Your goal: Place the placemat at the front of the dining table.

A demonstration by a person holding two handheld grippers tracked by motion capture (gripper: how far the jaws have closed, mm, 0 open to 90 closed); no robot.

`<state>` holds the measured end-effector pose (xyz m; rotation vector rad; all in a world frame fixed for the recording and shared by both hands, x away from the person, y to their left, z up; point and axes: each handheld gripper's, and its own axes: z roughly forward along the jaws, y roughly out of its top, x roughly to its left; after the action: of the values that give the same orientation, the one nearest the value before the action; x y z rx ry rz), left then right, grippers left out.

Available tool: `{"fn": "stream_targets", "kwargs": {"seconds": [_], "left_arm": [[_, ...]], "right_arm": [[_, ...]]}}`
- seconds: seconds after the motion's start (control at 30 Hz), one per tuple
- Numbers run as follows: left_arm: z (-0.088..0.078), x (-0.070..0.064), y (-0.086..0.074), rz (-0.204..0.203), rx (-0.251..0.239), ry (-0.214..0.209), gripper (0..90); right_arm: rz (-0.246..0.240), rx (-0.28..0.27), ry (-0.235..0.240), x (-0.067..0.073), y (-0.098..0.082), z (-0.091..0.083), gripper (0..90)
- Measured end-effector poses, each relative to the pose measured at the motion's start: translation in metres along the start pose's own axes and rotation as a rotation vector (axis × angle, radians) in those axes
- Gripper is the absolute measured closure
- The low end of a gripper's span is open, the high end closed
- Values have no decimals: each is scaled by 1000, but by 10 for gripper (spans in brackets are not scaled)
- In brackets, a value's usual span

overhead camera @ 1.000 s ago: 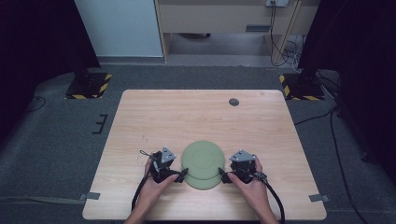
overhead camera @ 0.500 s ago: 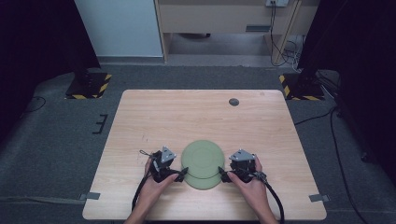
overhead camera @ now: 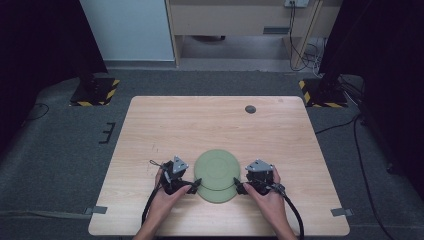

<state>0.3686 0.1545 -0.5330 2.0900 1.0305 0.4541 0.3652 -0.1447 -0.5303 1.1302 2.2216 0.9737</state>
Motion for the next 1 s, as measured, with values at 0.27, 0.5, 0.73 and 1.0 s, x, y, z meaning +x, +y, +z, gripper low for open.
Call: {"fn": "stream_targets", "kwargs": {"seconds": [0.27, 0.5, 0.73, 1.0], "left_arm": [[1, 0, 2, 2, 3, 7, 0], [2, 0, 2, 0, 1, 7, 0], [3, 1, 3, -2, 0, 8, 0], [2, 0, 3, 0, 1, 11, 2]], "right_arm": [[4, -5, -8, -1, 0, 1, 36], [7, -7, -15, -1, 0, 1, 36], [14, -10, -21, -1, 0, 2, 37], [14, -11, -22, -1, 0, 2, 47]]}}
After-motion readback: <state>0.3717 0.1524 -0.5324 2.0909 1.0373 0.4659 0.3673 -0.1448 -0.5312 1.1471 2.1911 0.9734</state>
